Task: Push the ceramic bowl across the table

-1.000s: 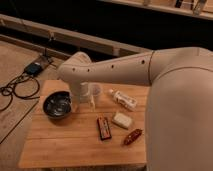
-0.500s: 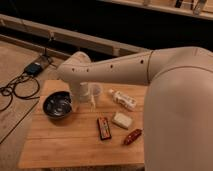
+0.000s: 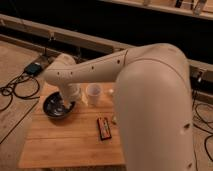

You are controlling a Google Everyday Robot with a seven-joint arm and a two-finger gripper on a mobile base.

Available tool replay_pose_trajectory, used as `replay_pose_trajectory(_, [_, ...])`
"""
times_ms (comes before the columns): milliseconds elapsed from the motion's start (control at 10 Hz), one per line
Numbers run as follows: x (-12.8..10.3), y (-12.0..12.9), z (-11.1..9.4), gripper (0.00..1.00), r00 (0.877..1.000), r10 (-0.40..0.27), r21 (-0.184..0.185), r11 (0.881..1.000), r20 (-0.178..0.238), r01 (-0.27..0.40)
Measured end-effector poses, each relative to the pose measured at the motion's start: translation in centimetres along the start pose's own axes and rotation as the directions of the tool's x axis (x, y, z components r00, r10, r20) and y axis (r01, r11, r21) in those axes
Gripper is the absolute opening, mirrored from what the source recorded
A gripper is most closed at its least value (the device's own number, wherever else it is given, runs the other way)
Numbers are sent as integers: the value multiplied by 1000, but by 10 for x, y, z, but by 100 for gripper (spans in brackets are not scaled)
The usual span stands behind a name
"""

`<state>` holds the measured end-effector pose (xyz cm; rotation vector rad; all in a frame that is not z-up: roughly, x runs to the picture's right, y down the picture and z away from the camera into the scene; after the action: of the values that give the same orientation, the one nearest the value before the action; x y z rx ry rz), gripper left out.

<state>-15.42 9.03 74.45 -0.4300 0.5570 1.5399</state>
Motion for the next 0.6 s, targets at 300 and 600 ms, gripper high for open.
replay_pose_trajectory(300, [-1, 4, 3, 65, 997, 81, 4, 997, 5, -81])
replay_pose_trajectory(600, [-1, 6, 3, 65, 997, 77, 3, 997, 5, -77])
